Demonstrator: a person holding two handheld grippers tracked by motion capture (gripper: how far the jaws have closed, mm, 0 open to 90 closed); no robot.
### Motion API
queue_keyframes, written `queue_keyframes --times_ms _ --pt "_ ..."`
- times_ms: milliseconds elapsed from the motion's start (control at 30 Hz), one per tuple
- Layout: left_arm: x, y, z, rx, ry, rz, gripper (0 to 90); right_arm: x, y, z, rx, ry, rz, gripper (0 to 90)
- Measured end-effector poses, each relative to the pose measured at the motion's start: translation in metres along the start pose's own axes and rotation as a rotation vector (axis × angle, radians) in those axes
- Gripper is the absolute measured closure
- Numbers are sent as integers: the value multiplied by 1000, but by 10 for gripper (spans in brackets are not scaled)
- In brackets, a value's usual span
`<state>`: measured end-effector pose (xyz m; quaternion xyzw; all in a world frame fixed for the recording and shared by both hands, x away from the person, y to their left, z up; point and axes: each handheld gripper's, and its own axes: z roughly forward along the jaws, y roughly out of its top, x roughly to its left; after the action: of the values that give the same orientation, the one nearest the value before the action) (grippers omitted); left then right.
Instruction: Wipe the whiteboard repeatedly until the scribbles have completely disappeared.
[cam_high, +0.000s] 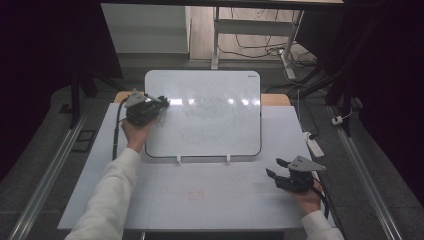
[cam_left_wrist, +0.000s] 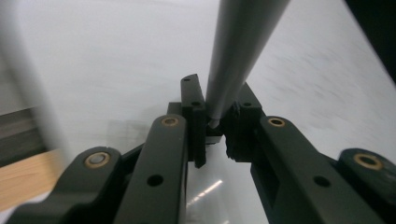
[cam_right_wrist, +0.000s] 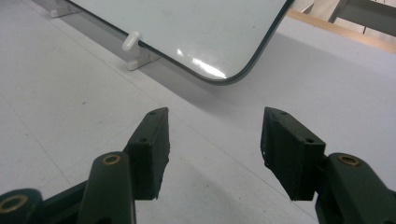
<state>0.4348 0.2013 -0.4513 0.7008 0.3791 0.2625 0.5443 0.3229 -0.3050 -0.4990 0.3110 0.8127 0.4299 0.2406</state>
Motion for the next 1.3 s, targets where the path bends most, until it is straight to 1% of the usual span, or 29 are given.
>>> queue_keyframes --times_ms 33,67,100,133,167,200,267,300,333,367,433,500,533,567,600,633,667,700,767,800,867,967,1000,1067,1100,1167,1200,1233,1300 --pt "-3 1 1 6 4 20 784 0 0 0 2 0 -1 421" --pt "-2 2 0 9 8 29 785 0 0 0 3 -2 -1 421" --pt "2 3 -3 6 21 31 785 -1 0 0 1 -1 -1 421" --pt "9 5 -7 2 45 22 785 -1 -1 -1 0 -3 4 421" --pt "20 6 -13 -11 75 -4 785 -1 -1 -1 0 -4 7 421" --pt "27 7 -17 -21 88 -25 785 -1 -1 -1 -1 -5 7 421" --pt "41 7 -25 -36 96 -78 785 -1 -1 -1 -4 -5 3 421" --pt "41 6 -25 -40 90 -85 785 -1 -1 -1 -5 -4 3 421" --pt "38 5 -24 -37 89 -77 785 -1 -1 -1 -3 -3 4 420" --pt "33 4 -21 -29 77 -63 785 -1 -1 0 -1 -1 4 421" --pt "18 -1 -13 -20 36 -34 785 0 -1 1 4 2 1 421" --pt "8 -2 -7 -8 15 -9 785 0 -1 2 6 3 -1 421" --pt "5 -1 -6 -3 14 6 785 1 -1 2 5 3 -4 421" --pt "6 1 -6 2 22 23 785 1 -1 1 5 3 -4 421" --pt "8 2 -8 1 31 24 785 0 -1 1 5 3 -1 420" --pt "13 4 -11 0 51 19 785 0 -1 1 4 2 0 419" --pt "23 7 -15 -8 87 7 785 0 -1 1 3 2 0 419" --pt "29 9 -19 -16 102 -8 785 0 -1 1 3 2 1 419" --pt "45 12 -26 -35 123 -62 785 0 -1 1 2 3 0 419" --pt "48 12 -27 -39 126 -72 785 0 -1 1 3 5 -1 419" --pt "46 10 -26 -40 128 -69 785 0 -1 1 6 5 -2 419" --pt "32 6 -18 -36 83 -54 785 0 -1 2 7 7 -3 418" --pt "24 4 -14 -26 62 -35 785 1 -1 2 7 8 -4 419" --pt "15 2 -9 -14 38 -10 785 1 -1 3 12 10 -6 418" --pt "12 1 -9 -9 39 5 784 1 -1 3 13 10 -7 418" --pt "16 3 -12 -5 43 10 785 1 -2 3 16 7 -7 418" --pt "21 4 -16 -7 66 8 785 1 -2 3 14 7 -4 418" --pt "28 4 -21 -11 94 -3 785 0 -2 3 14 7 -4 418" --pt "45 5 -32 -34 130 -55 785 1 -2 3 12 7 -4 418"
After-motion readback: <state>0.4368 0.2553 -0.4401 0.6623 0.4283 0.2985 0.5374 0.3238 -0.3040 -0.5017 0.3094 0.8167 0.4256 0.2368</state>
